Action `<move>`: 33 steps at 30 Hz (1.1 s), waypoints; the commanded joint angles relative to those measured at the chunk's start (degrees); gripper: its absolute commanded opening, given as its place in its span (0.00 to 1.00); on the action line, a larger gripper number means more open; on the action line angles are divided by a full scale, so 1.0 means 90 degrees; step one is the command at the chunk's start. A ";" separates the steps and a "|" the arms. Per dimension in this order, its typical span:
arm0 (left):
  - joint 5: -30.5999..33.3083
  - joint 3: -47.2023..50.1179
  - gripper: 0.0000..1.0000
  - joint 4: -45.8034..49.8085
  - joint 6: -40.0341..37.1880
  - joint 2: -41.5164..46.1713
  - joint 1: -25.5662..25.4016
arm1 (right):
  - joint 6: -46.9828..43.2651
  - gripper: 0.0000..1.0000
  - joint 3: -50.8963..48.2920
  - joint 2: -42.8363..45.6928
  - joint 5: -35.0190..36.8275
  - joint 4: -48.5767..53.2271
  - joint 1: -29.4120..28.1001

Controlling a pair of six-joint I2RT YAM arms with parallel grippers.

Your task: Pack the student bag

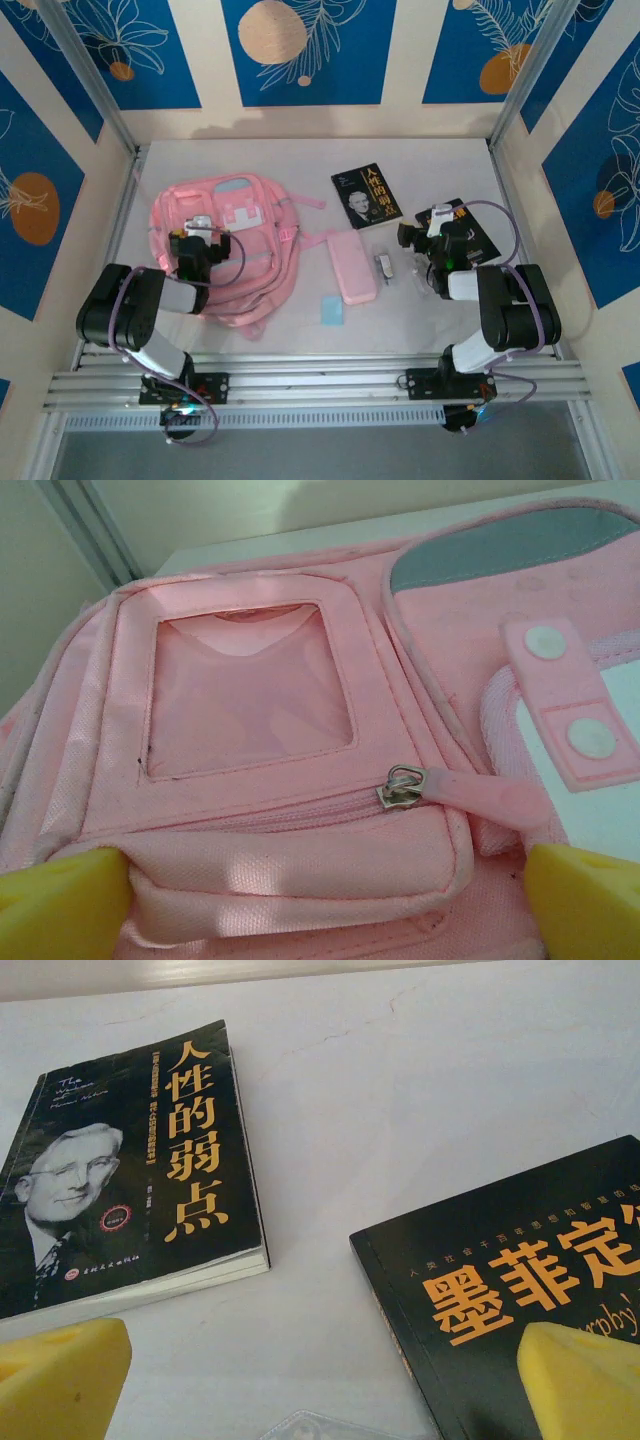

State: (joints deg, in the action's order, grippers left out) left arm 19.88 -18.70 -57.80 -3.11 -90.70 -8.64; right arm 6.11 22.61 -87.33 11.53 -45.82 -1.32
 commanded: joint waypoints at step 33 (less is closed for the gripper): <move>-0.0115 0.0124 0.98 -0.0357 0.0018 0.0260 0.0048 | -0.0163 1.00 0.0707 0.1028 0.0796 0.1674 -0.0471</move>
State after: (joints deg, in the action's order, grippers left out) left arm 17.85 -18.90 -56.88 -1.69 -89.73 -7.29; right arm 6.15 25.67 -82.19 14.48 -37.06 -3.40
